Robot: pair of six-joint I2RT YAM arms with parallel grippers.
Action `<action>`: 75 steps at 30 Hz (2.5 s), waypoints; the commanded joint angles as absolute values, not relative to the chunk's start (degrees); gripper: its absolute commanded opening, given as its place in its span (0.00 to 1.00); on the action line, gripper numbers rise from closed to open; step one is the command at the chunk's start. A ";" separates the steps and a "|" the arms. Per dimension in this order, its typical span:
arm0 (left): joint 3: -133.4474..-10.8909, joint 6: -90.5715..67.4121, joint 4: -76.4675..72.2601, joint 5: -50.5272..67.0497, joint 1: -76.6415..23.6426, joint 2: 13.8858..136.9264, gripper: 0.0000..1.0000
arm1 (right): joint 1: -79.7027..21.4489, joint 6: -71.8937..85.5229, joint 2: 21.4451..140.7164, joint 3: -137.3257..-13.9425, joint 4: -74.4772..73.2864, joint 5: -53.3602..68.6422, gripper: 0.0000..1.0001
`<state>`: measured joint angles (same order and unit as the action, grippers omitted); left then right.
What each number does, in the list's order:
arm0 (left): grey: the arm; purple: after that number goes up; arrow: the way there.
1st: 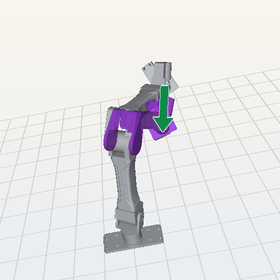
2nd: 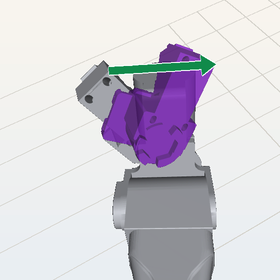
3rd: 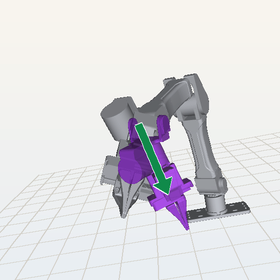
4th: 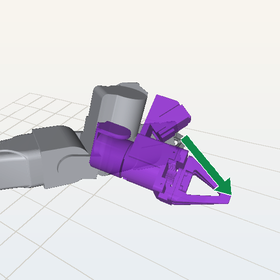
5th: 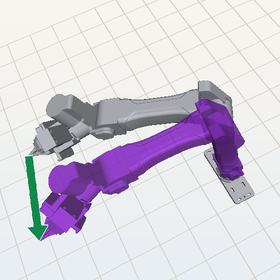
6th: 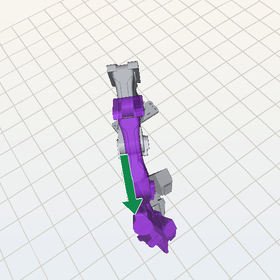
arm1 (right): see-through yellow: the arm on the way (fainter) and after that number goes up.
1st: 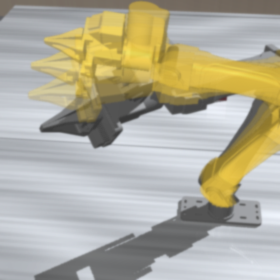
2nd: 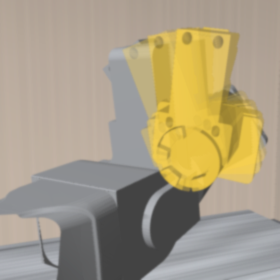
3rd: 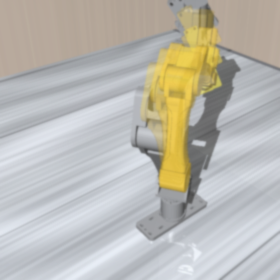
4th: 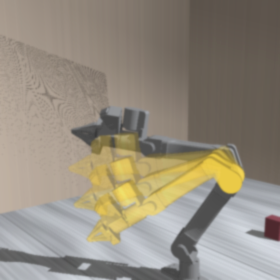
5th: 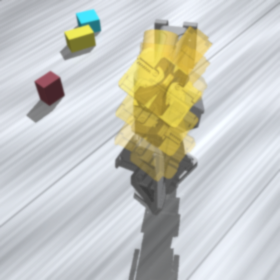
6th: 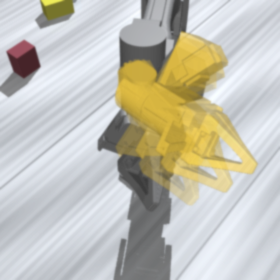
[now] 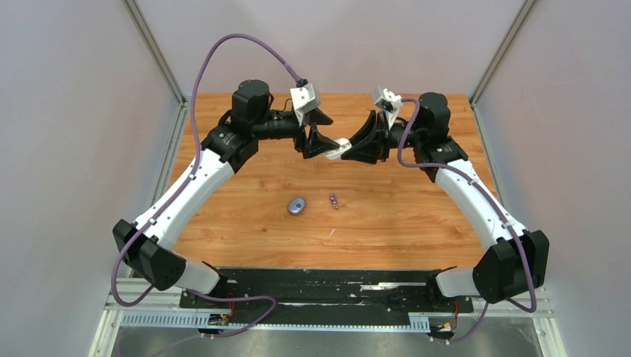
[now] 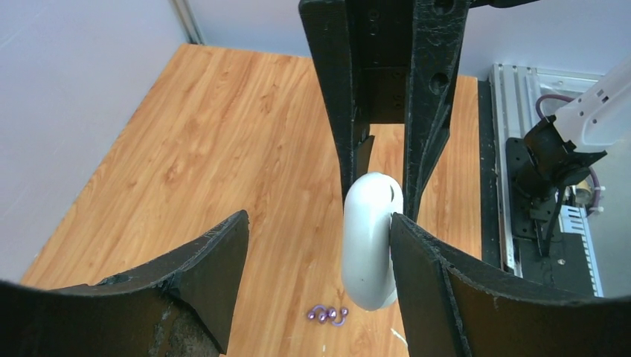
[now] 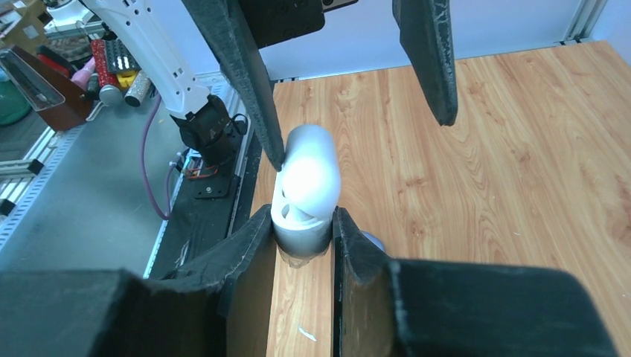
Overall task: Insert the wireless bluetooth earbuds into the charging case
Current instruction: Open the charging case, then adjust the earbud with the charging case.
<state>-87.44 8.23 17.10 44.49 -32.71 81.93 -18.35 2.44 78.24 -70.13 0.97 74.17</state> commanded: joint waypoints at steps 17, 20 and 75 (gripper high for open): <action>-93.87 -3.44 23.33 60.21 -24.35 81.27 0.93 | -21.12 -21.07 64.38 -62.51 5.41 67.71 0.04; -92.80 -5.47 23.66 66.29 -23.15 81.98 0.94 | -23.00 -25.80 62.95 -61.28 5.45 65.90 0.04; -85.61 8.01 19.50 65.10 -23.06 79.55 0.96 | -28.04 -23.90 68.04 -64.42 9.40 58.25 0.01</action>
